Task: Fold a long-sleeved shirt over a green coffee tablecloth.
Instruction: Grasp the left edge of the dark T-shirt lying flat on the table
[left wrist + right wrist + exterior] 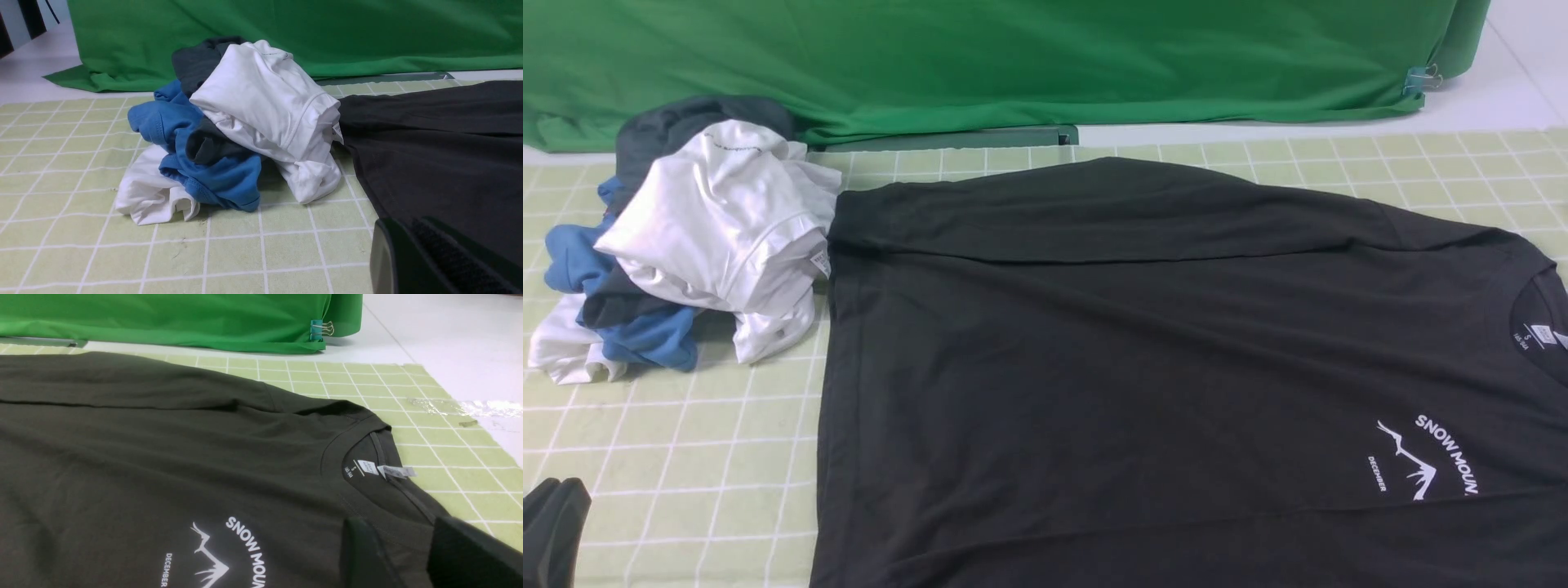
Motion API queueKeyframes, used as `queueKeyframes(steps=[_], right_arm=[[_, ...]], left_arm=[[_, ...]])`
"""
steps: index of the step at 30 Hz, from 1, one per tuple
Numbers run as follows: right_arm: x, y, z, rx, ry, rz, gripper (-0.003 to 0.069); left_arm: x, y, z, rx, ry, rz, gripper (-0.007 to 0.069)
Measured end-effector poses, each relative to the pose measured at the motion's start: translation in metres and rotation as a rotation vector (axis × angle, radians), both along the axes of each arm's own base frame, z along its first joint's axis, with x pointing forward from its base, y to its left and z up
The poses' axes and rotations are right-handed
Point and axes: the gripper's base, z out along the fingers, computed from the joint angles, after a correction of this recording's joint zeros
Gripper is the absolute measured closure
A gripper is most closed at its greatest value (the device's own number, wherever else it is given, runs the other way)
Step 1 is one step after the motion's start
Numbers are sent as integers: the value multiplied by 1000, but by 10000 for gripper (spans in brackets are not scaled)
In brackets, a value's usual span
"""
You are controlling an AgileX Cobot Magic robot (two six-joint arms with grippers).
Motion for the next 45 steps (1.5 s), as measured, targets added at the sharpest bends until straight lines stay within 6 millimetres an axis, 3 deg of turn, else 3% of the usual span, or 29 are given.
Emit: queueKeyframes(steps=[5,9,12,19,23,26,30,32,33,34,35,36,37,38,41,44,45], right_arm=[[0,0,0,0,0,0,414],[0,0,0,0,0,0,414],[0,0,0,0,0,0,414],[0,0,0,0,-2,0,414],[2,3,10,171,-116,3,414],[1,3,31,467,-332,19,414],[-2,2,44,621,-480,51,414],[-3,2,48,648,-520,62,414],[-3,2,48,648,-522,63,414],[-3,2,49,656,-530,65,414],[-3,2,49,657,-531,65,414],[-4,2,50,682,-547,72,414],[-4,2,51,687,-549,73,414],[-5,2,53,723,-576,84,414],[-7,2,59,807,-624,120,432],[-11,6,81,736,-571,154,512],[-11,7,80,724,-555,151,519]], left_arm=[[0,1,2,22,-16,3,589],[1,-1,17,-340,-197,12,589],[0,3,26,-506,-307,32,589],[-4,10,40,-540,-491,70,589],[-10,16,53,-594,-663,88,589],[-25,21,74,-630,-929,68,589],[-38,16,114,-597,-997,-9,589],[-47,7,155,-530,-925,-69,589],[-45,6,154,-523,-900,-68,589],[-47,2,179,-468,-827,-83,589],[-47,1,184,-446,-798,-83,589],[-37,-2,205,-405,-642,-71,589],[-36,-2,207,-403,-622,-69,589],[-23,-3,216,-386,-471,-52,589],[19,-5,215,-309,-58,-30,589],[60,-11,191,-280,311,-80,589],[65,-12,187,-279,362,-85,589]])
